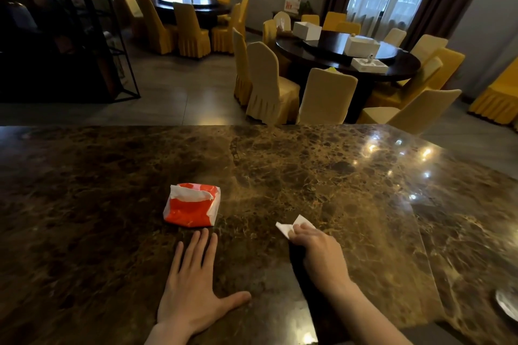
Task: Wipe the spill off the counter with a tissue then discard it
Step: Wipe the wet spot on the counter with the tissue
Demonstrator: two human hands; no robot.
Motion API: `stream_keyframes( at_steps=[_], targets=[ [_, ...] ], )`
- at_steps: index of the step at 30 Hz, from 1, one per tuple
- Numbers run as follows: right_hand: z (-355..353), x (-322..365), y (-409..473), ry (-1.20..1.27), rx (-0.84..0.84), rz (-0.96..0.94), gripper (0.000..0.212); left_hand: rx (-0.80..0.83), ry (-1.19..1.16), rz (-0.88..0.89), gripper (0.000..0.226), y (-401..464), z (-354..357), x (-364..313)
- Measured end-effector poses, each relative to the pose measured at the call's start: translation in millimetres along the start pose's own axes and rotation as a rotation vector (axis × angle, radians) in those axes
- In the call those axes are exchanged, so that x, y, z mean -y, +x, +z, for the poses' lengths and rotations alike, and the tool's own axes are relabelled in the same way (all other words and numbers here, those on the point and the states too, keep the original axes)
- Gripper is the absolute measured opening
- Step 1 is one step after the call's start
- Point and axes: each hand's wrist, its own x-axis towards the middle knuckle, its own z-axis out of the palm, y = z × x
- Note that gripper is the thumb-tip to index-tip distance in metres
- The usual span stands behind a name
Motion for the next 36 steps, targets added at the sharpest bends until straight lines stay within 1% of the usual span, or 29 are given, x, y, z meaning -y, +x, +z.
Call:
stream_keyframes(
  at_steps=[2,3,4,7,9,10,11,13,15,16,18,19,20,21,24,25,27,28,29,30,34,36],
  targets=[
    [8.6,19.0,7.5,-0.017,-0.081,0.106,0.033,0.000,0.011,-0.002,0.140,-0.2,0.1,0.2],
    [15.8,35.3,8.2,0.009,-0.090,0.114,0.034,0.004,0.014,-0.003,0.140,0.1,0.3,0.6],
    [23.8,54.4,7.0,0.050,-0.083,0.079,0.034,0.006,0.015,-0.006,0.140,0.8,0.5,0.9],
    [44.4,95.2,-5.0,0.142,0.008,-0.121,0.030,0.037,0.056,-0.002,0.141,1.8,0.5,1.3],
    [38.3,87.3,-8.4,0.132,0.059,-0.226,0.029,0.035,0.040,-0.011,0.141,1.0,0.9,0.9],
    [31.3,74.2,-6.4,0.126,0.059,-0.215,0.030,0.025,0.026,-0.014,0.141,0.2,0.4,0.8],
    [24.1,57.0,-4.7,0.125,0.046,-0.174,0.031,0.021,0.024,-0.014,0.141,-0.8,-0.1,0.6],
    [8.0,15.9,-2.0,0.067,-0.013,-0.010,0.033,0.027,0.033,-0.015,0.140,-1.8,-0.9,-0.5],
    [-5.2,-20.1,-0.7,-0.018,-0.099,0.213,0.026,0.028,0.028,-0.018,0.140,-1.3,-2.4,-1.6],
    [-10.3,-32.5,-0.2,-0.015,-0.129,0.332,0.020,0.032,0.027,-0.016,0.140,-0.6,-2.9,-2.1],
    [-11.6,-36.9,4.3,0.016,-0.183,0.531,0.018,0.036,0.026,-0.023,0.141,0.7,-3.0,-2.7],
    [-8.6,-30.3,8.8,0.007,-0.203,0.579,0.020,0.042,0.025,-0.027,0.141,1.0,-2.4,-2.6],
    [-2.9,-19.5,14.7,-0.009,-0.210,0.572,0.023,0.050,0.027,-0.034,0.141,2.0,-1.6,-3.4],
    [5.4,-2.3,20.5,-0.011,-0.201,0.511,0.026,0.056,0.033,-0.039,0.141,2.9,-1.3,-3.5],
    [37.0,69.4,26.6,0.069,-0.062,0.176,0.027,0.091,0.060,-0.049,0.144,6.9,-3.3,-3.8],
    [44.7,83.9,24.1,0.081,-0.019,0.071,0.026,0.100,0.066,-0.050,0.144,7.2,-3.1,-4.1],
    [45.6,86.6,20.6,0.092,0.030,-0.101,0.028,0.099,0.065,-0.048,0.145,6.0,-4.5,-2.3],
    [41.4,76.2,19.5,0.081,0.047,-0.136,0.030,0.102,0.064,-0.048,0.144,6.1,-5.2,-1.5],
    [35.2,61.0,18.4,0.060,0.052,-0.117,0.031,0.112,0.067,-0.049,0.144,6.6,-5.3,-1.0],
    [28.3,41.7,17.7,0.042,0.029,-0.047,0.030,0.124,0.072,-0.051,0.143,7.3,-4.7,-1.6],
    [-4.9,-34.1,18.7,0.025,-0.158,0.424,0.023,0.143,0.096,-0.054,0.144,9.0,-4.3,-3.3],
    [-9.3,-43.5,19.1,-0.011,-0.204,0.551,0.025,0.158,0.107,-0.062,0.145,10.0,-4.9,-3.9]
  ],
)
